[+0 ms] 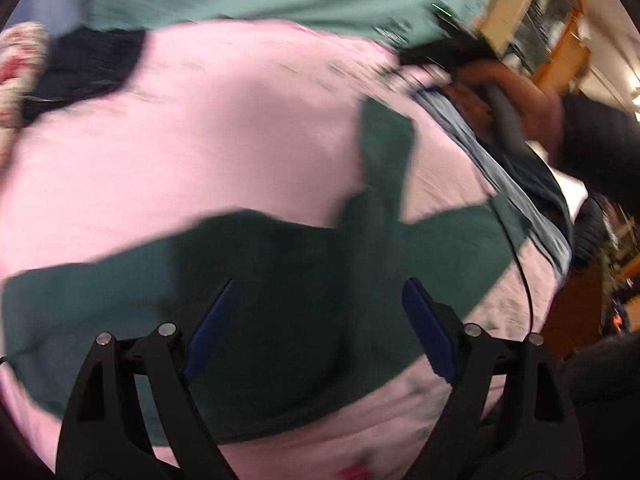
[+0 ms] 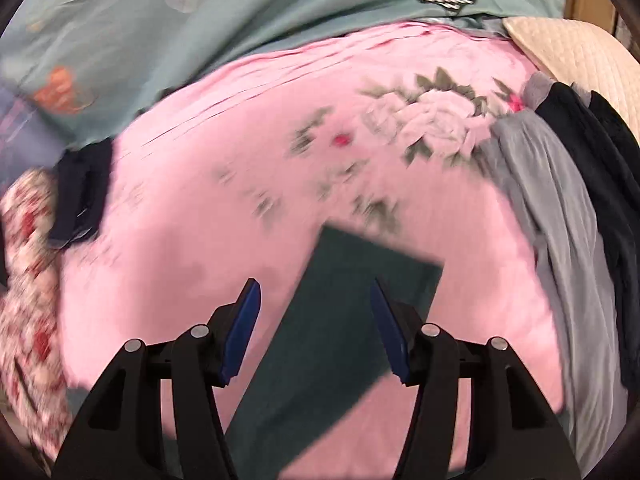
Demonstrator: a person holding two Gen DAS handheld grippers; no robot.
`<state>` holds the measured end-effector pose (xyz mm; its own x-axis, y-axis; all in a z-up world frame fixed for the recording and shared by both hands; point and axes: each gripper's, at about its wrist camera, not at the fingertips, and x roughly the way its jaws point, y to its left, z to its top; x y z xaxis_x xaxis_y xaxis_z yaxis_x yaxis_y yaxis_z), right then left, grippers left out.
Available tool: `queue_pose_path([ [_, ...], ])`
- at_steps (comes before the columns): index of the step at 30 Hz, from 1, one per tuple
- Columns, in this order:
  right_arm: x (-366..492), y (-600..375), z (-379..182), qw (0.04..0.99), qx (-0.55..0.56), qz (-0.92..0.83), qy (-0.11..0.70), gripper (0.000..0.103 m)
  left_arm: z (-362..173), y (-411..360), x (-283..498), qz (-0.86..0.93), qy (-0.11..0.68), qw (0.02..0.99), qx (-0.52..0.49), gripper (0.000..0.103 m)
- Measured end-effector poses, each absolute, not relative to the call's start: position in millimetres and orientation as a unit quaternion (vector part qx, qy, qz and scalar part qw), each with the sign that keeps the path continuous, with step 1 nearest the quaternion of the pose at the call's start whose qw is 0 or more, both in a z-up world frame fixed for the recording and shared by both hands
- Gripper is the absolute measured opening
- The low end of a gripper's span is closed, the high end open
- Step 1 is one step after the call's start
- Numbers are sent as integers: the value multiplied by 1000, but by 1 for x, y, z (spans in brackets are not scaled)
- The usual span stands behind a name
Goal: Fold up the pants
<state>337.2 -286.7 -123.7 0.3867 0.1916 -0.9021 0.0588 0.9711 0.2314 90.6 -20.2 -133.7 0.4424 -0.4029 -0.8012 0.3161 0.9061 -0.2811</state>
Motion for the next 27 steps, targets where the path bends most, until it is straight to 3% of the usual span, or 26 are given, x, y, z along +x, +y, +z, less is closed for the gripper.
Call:
queue_pose_path([
  [7, 376, -270, -164, 818, -14, 35, 574, 52, -154, -66, 83, -199, 510, 836, -16, 85],
  [9, 380, -267, -177, 809, -27, 38, 587, 45, -155, -62, 84, -182, 515, 837, -25, 85],
  [12, 376, -267, -180, 812, -27, 44, 582, 27, -159, -51, 91, -162, 524, 835, -45, 84],
  [13, 375, -269, -180, 808, -27, 51, 586, 8, -158, -47, 93, -160, 525, 834, -50, 84],
  [16, 365, -282, -165, 815, 3, 70, 575, 6, -159, -46, 97, -160, 526, 834, -50, 84],
  [27, 251, -402, -28, 860, 178, 153, 453, 6, -150, -74, 98, -201, 525, 827, -7, 84],
])
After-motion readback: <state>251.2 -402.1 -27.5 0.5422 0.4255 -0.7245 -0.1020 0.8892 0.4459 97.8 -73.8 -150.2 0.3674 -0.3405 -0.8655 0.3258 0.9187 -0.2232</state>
